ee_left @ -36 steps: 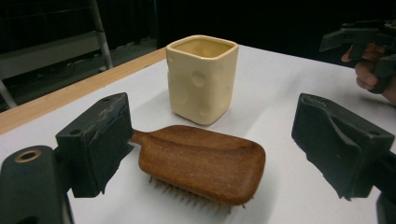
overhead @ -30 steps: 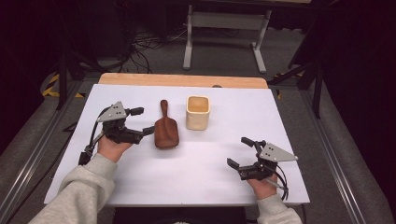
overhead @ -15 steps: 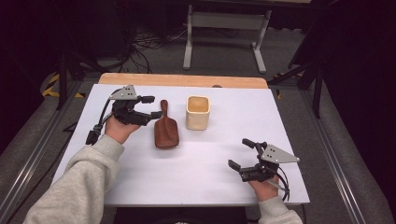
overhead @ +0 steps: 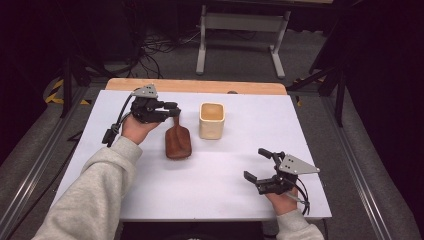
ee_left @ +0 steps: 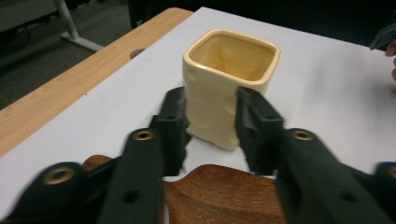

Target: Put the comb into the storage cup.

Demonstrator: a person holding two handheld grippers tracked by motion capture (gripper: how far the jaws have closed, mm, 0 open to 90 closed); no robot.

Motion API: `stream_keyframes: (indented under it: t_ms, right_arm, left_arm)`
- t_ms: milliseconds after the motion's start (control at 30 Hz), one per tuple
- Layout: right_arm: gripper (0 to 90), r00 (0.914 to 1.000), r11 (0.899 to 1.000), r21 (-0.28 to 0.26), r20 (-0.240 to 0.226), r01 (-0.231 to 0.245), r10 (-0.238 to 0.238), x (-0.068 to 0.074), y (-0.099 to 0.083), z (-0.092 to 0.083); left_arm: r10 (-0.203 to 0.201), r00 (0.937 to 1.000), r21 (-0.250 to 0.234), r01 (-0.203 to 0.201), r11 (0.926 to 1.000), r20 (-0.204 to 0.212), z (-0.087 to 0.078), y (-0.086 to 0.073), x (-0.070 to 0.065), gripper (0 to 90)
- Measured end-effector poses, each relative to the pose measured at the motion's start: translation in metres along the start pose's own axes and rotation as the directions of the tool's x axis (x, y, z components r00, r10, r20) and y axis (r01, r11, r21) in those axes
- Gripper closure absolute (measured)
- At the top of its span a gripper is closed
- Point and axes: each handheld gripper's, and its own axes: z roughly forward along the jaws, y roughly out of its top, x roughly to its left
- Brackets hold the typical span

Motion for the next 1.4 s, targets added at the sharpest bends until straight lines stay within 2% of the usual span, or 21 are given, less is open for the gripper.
stream_keyframes:
  t_ms: [33,67,133,200,300,367,400,533,600,667,700,767,800,900,1033,1233,1267,1300,1333,1367,1400]
  right_arm:
    - [5.5,1.0000,1.000,0.000,0.000,0.000,0.000,0.000,0.000,0.000]
    - [5.6,1.0000,1.000,-0.002,-0.001,-0.001,0.001,0.000,0.000,0.000]
    - [5.6,1.0000,1.000,-0.004,0.000,-0.001,0.001,0.000,0.000,-0.001]
    - [5.6,1.0000,1.000,-0.005,-0.001,-0.001,0.001,0.000,0.000,-0.001]
    - [5.6,1.0000,1.000,-0.006,-0.004,-0.001,0.001,0.000,0.000,-0.001]
    - [5.6,1.0000,1.000,-0.006,-0.004,-0.001,0.001,0.000,0.000,-0.001]
    - [5.6,1.0000,1.000,-0.007,-0.004,-0.002,0.002,0.000,0.000,-0.001]
    - [5.6,1.0000,1.000,-0.007,-0.005,0.000,0.000,0.000,0.001,-0.001]
    - [5.6,1.0000,1.000,-0.008,-0.004,0.001,-0.001,0.000,0.001,-0.001]
    - [5.6,1.0000,1.000,-0.008,-0.006,0.000,0.000,0.000,0.001,-0.002]
    - [5.6,1.0000,1.000,-0.009,-0.006,0.000,0.000,0.000,0.001,-0.002]
    - [5.6,1.0000,1.000,-0.008,-0.007,0.001,-0.001,0.000,0.001,-0.002]
    - [5.6,1.0000,1.000,-0.008,-0.007,0.001,-0.001,0.000,0.001,-0.001]
    - [5.6,1.0000,1.000,-0.008,-0.009,0.000,0.000,0.000,0.000,-0.001]
    - [5.6,1.0000,1.000,-0.003,-0.010,-0.003,0.002,0.000,0.000,-0.001]
    - [5.6,0.9999,1.000,-0.002,-0.013,-0.004,0.004,0.001,0.000,-0.001]
    - [5.6,0.9999,1.000,-0.003,-0.013,-0.004,0.004,0.001,0.000,-0.001]
    - [5.6,0.9999,1.000,-0.002,-0.012,-0.005,0.005,0.001,0.000,-0.001]
    - [5.6,0.9999,1.000,-0.003,-0.014,-0.006,0.006,0.000,0.000,-0.001]
    - [5.6,0.9999,1.000,-0.003,-0.014,-0.006,0.006,0.000,0.000,-0.001]
    - [5.6,0.9999,1.000,-0.003,-0.015,-0.005,0.005,0.001,0.000,-0.001]
  left_arm:
    - [0.004,1.0000,0.013,-0.004,0.9999,-0.006,0.002,0.001,0.000,76.0]
    - [0.013,0.9998,0.023,-0.013,0.9997,-0.016,0.005,0.002,0.001,86.2]
    - [0.012,0.9997,0.028,-0.012,0.9995,-0.023,0.006,0.004,0.002,89.9]
    - [0.019,0.9986,0.060,-0.016,0.9981,-0.049,0.012,0.006,0.005,90.0]
    - [0.022,0.9976,0.100,-0.015,0.9949,-0.066,0.019,0.007,0.008,90.0]
    - [0.016,0.9972,0.109,-0.007,0.9940,-0.073,0.023,0.007,0.009,90.0]
    - [0.010,0.9953,0.134,0.003,0.9910,-0.097,0.030,0.006,0.011,90.0]
    - [-0.007,0.9940,0.179,0.027,0.9835,-0.110,0.042,0.003,0.014,90.0]
    - [-0.024,0.9900,0.199,0.051,0.9787,-0.139,0.049,0.000,0.016,90.0]
    - [-0.033,0.9891,0.203,0.062,0.9773,-0.144,0.050,-0.002,0.017,90.0]
    - [-0.046,0.9870,0.216,0.079,0.9731,-0.154,0.054,-0.005,0.020,90.0]
    - [-0.054,0.9861,0.225,0.089,0.9703,-0.157,0.056,-0.006,0.021,90.0]
    - [-0.064,0.9849,0.238,0.102,0.9659,-0.161,0.059,-0.009,0.023,90.0]
    - [-0.064,0.9848,0.268,0.106,0.9575,-0.162,0.063,-0.012,0.025,90.0]
    - [-0.075,0.9860,0.287,0.116,0.9508,-0.149,0.067,-0.016,0.027,90.0]
    - [-0.059,0.9843,0.331,0.112,0.9368,-0.166,0.074,-0.019,0.026,90.0]
    - [-0.059,0.9841,0.341,0.114,0.9333,-0.168,0.074,-0.019,0.026,90.0]
    - [-0.056,0.9854,0.362,0.111,0.9253,-0.161,0.077,-0.021,0.026,90.0]
    - [-0.055,0.9843,0.371,0.114,0.9215,-0.168,0.077,-0.021,0.026,90.0]
    - [-0.055,0.9843,0.371,0.114,0.9215,-0.168,0.077,-0.021,0.026,90.0]
    - [-0.066,0.9826,0.380,0.129,0.9159,-0.174,0.078,-0.022,0.026,90.0]
